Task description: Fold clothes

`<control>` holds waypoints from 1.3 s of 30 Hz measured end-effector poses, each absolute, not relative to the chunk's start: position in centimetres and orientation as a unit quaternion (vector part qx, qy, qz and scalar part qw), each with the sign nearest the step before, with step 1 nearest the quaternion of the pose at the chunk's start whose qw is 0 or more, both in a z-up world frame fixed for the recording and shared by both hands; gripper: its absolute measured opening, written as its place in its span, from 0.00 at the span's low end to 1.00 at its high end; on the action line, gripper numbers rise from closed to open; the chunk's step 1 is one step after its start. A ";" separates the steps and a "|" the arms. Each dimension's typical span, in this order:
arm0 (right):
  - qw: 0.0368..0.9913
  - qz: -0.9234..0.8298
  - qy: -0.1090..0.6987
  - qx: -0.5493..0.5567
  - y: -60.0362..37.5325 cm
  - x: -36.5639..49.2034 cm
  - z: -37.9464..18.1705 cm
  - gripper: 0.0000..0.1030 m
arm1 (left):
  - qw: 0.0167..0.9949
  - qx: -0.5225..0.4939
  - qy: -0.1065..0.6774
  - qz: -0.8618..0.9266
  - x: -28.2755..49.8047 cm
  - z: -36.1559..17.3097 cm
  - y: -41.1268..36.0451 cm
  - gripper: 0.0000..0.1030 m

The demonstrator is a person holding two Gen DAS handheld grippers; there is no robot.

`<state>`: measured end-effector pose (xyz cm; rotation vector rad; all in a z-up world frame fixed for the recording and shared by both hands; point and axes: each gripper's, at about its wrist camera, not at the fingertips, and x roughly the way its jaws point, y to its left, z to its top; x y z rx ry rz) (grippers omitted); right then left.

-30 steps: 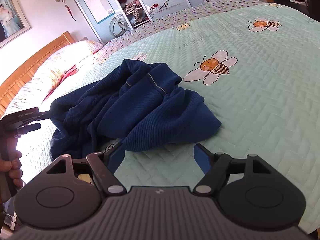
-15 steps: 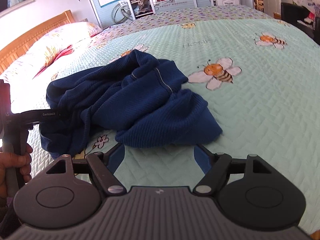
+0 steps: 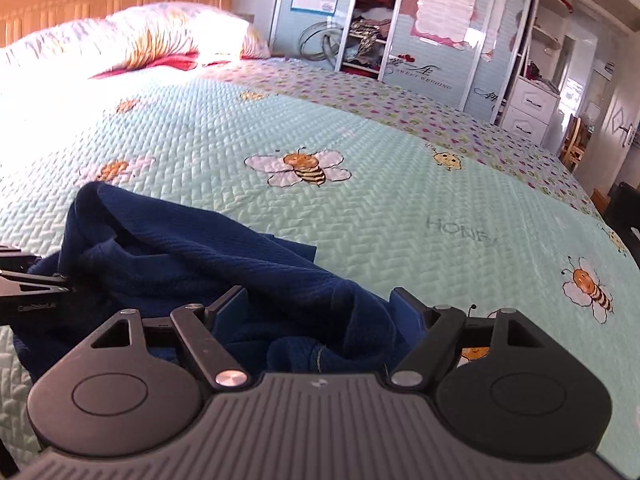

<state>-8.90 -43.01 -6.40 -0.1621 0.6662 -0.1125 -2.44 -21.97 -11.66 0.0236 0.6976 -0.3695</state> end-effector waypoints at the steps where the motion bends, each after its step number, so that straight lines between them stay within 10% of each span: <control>1: 0.937 -0.053 0.332 -0.097 -42.6 -8.4 -6.8 0.76 | 0.923 0.011 0.338 -0.182 -2.4 -11.8 -21.9 0.38; 5: 0.922 -0.059 0.349 -0.156 -41.8 -7.1 -8.7 0.75 | 0.924 0.010 0.331 -0.193 -2.4 -12.3 -21.6 0.39; 7: 0.921 -0.066 0.358 -0.142 -42.0 -6.9 -9.2 0.56 | 0.923 0.006 0.329 -0.199 -2.3 -12.3 -21.6 0.37; 9: 0.925 -0.080 0.355 -0.112 -42.4 -7.3 -8.9 0.08 | 0.923 0.001 0.326 -0.206 -2.1 -12.4 -21.4 0.29; 25: 0.957 -0.177 0.150 -0.173 -40.2 -14.1 3.7 0.05 | 0.951 -0.038 0.233 -0.199 -3.6 -7.4 -17.9 0.17; 39: 0.969 -0.198 0.021 -0.147 -42.8 -20.2 14.0 0.05 | 0.978 0.023 -0.027 -0.205 -5.4 10.4 -17.2 0.16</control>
